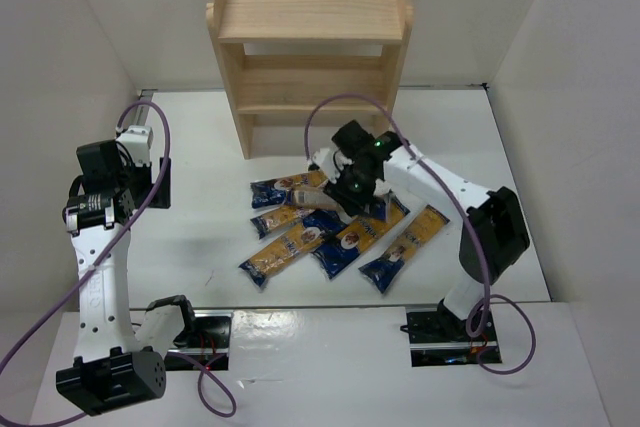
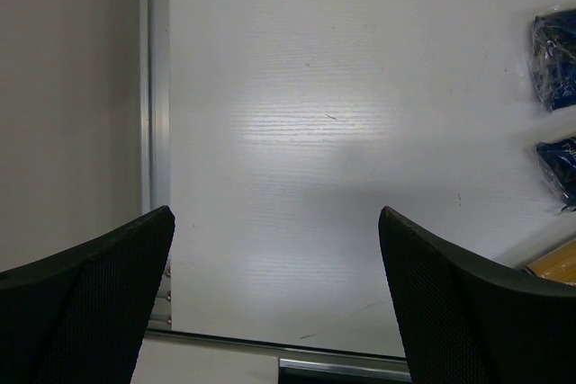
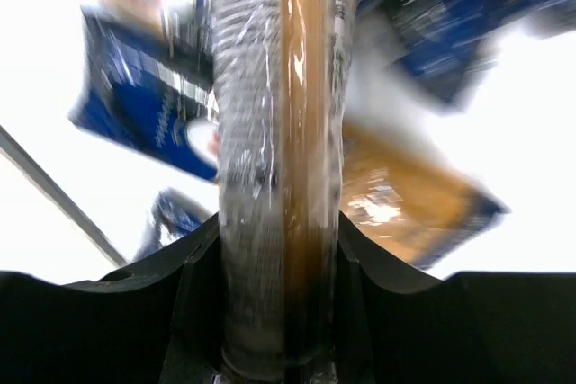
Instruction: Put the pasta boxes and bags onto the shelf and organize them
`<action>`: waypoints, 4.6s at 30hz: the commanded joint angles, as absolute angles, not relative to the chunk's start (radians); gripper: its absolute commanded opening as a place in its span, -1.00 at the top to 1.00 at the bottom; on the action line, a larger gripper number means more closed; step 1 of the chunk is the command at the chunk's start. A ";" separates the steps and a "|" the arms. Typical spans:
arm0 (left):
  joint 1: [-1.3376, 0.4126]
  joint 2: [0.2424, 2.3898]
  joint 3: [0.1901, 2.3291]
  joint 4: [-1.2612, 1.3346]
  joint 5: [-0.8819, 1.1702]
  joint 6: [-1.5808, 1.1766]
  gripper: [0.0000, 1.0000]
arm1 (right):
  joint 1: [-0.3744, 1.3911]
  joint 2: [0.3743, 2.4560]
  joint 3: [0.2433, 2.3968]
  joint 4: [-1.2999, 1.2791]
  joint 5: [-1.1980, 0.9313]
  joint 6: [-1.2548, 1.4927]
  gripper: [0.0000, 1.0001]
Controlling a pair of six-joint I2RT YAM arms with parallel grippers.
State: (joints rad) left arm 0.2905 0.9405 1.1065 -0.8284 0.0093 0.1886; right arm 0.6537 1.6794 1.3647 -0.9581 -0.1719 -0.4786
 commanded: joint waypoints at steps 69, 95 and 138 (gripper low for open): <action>0.296 1.074 1.241 -0.838 0.028 0.155 -1.00 | 0.500 1.859 2.804 -0.733 0.156 -0.181 1.00; 0.296 1.055 1.221 -0.838 0.028 0.164 -1.00 | 0.445 2.011 2.833 -0.733 0.210 -0.160 1.00; 0.296 1.055 1.221 -0.847 0.028 0.164 -1.00 | 0.397 2.117 2.899 -0.733 0.201 -0.150 -0.41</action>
State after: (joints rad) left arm 0.2916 1.0752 1.2228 -0.8467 0.0303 0.1768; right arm 0.4107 2.1174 2.8498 -0.8604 0.1898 -0.1482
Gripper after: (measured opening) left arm 1.001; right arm 0.695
